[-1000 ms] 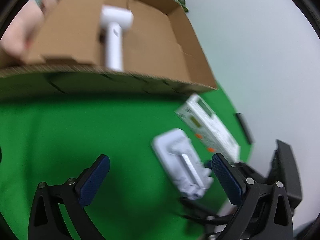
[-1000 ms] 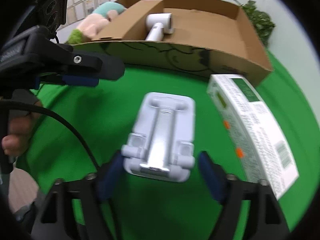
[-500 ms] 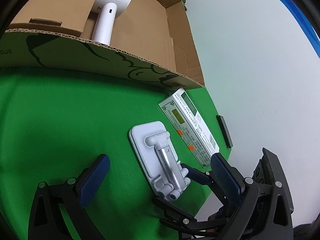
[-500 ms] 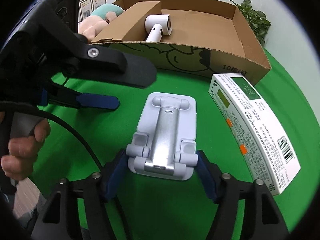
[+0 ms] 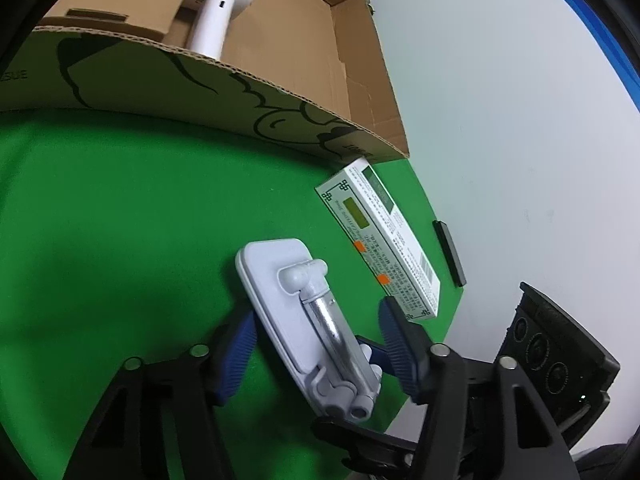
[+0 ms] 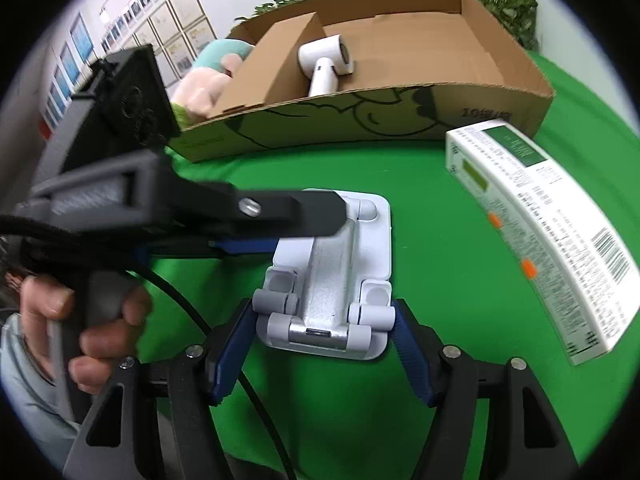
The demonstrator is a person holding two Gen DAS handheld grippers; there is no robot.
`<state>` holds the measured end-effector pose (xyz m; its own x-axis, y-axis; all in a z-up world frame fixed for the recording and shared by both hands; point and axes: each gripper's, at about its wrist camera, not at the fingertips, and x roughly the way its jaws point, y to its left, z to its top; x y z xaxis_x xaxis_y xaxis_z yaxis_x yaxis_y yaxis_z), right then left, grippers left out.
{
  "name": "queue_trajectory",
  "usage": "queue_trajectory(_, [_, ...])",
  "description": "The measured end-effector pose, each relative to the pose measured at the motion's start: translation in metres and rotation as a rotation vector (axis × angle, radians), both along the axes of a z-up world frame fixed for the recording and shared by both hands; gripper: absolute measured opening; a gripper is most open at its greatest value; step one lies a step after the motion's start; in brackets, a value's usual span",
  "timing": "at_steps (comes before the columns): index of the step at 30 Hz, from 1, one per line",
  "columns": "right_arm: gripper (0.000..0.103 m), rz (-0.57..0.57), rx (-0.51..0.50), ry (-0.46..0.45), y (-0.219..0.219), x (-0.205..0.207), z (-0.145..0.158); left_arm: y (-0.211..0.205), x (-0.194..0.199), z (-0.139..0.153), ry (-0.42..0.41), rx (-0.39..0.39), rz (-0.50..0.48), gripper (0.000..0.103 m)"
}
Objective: Organize objects
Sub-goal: 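Grasp the white phone stand with the right gripper and lift it, then carry the phone stand into the tray beside the hair dryer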
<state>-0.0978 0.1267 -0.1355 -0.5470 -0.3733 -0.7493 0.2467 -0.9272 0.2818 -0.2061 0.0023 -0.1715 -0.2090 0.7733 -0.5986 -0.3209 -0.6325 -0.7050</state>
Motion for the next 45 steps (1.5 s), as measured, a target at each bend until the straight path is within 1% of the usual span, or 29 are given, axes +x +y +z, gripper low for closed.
queue_trajectory(1, [0.067,0.0,-0.001,0.001,0.0,0.0,0.0,-0.001,0.001,-0.001,-0.004,-0.01,0.003,0.044])
queue_trajectory(2, [0.067,0.001,-0.004,0.002,-0.001,0.002,0.0,-0.001,0.002,-0.002,-0.007,-0.017,0.004,0.039])
queue_trajectory(6, [0.066,0.009,-0.006,0.007,-0.005,0.006,0.0,-0.007,0.007,-0.002,-0.005,-0.003,0.011,0.036])
queue_trajectory(10, [0.066,0.013,-0.014,0.018,-0.008,0.008,0.002,-0.005,0.013,0.01,0.028,0.007,-0.001,0.03])
queue_trajectory(16, [0.066,0.018,-0.018,0.087,-0.008,0.011,0.018,-0.009,0.018,0.04,0.103,0.015,0.0,0.027])
queue_trajectory(23, [0.066,0.031,-0.016,0.179,-0.008,0.008,0.047,-0.012,0.016,0.082,0.188,0.026,0.017,0.026])
queue_trajectory(28, [0.066,0.03,-0.019,0.244,-0.007,-0.001,0.073,-0.007,0.014,0.118,0.275,0.027,0.009,0.025])
queue_trajectory(31, [0.066,0.03,-0.012,0.282,-0.008,-0.008,0.086,-0.001,0.01,0.134,0.315,0.022,0.008,0.025])
queue_trajectory(37, [0.066,0.054,0.005,0.345,-0.015,-0.031,0.115,-0.001,-0.004,0.175,0.401,0.01,0.014,0.025])
queue_trajectory(41, [0.066,0.064,0.011,0.394,-0.015,-0.045,0.137,0.001,-0.022,0.211,0.465,0.003,0.021,0.025])
queue_trajectory(45, [0.066,0.074,-0.004,0.411,-0.013,-0.066,0.152,0.003,-0.039,0.235,0.499,-0.021,0.028,0.025])
